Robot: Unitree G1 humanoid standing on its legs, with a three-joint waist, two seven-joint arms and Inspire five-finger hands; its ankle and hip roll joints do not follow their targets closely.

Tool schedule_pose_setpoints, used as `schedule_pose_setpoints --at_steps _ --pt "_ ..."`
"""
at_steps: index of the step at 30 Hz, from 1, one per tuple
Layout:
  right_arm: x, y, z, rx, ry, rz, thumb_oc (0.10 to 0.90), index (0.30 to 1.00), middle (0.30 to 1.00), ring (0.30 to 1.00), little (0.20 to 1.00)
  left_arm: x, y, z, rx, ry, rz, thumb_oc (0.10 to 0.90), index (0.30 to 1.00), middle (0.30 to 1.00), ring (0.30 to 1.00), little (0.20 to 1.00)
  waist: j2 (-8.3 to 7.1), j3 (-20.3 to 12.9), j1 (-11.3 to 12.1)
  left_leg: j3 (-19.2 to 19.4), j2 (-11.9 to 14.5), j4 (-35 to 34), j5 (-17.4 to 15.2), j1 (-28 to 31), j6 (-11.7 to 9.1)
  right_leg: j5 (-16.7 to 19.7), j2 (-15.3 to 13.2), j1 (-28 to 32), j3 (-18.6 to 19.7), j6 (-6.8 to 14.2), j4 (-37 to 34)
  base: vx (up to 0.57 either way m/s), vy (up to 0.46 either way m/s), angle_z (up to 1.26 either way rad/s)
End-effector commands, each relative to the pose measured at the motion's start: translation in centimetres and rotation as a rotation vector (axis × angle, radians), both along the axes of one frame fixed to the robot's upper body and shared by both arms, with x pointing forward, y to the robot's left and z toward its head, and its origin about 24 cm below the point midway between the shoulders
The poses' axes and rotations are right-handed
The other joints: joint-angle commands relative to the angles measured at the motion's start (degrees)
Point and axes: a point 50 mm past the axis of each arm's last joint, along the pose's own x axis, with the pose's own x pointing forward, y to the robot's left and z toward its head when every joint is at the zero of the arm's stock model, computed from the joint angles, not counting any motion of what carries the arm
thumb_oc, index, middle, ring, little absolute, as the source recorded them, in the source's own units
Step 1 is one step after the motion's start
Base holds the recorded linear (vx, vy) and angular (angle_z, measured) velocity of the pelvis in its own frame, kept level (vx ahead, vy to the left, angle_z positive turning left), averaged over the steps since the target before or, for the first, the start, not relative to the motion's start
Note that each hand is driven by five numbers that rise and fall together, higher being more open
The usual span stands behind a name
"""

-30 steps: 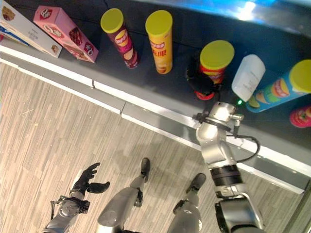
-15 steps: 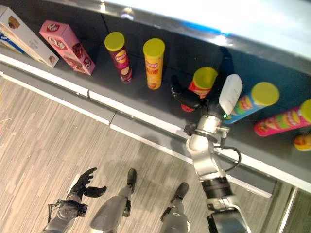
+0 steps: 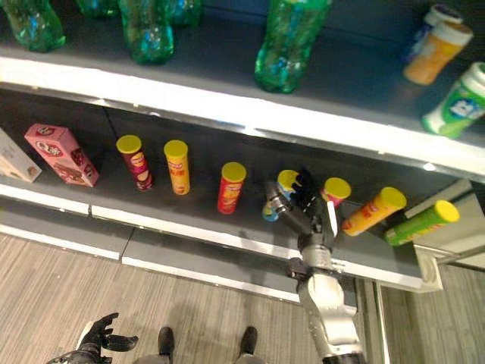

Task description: Put the goods on the table back onto the shelves and tidy them up.

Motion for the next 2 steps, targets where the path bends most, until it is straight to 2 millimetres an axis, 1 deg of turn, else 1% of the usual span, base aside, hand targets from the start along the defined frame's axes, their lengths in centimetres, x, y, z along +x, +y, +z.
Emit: schedule_pose_setpoints --at_steps 1,2 --pt "-1.63 -0.48 1.42 0.047 -0.052 0.325 0.8 0.9 0.9 0.9 0.9 -0.69 2.36 0.51 -0.037 -0.006 0.009 0.8 0.9 0.9 0.9 0.9 0.27 -3.7 0.3 1.0 4.8 0.3 -4.9 2.9 -3.7 -1.3 -4.1 4.2 -2.7 5.4 0.4 0.0 0.0 0.0" --pt "-2.3 -0.77 0.67 0.052 -0.013 0.342 0.8 0.9 0.9 0.9 0.9 -0.66 2.39 0.53 -0.055 -0.012 0.012 0.8 0.9 0.9 0.9 0.9 0.28 -3.9 -0.1 1.3 5.0 0.3 -4.9 3.2 -3.9 -1.5 -4.0 4.3 -2.5 5.4 0.5 0.02 -0.034 -0.07"
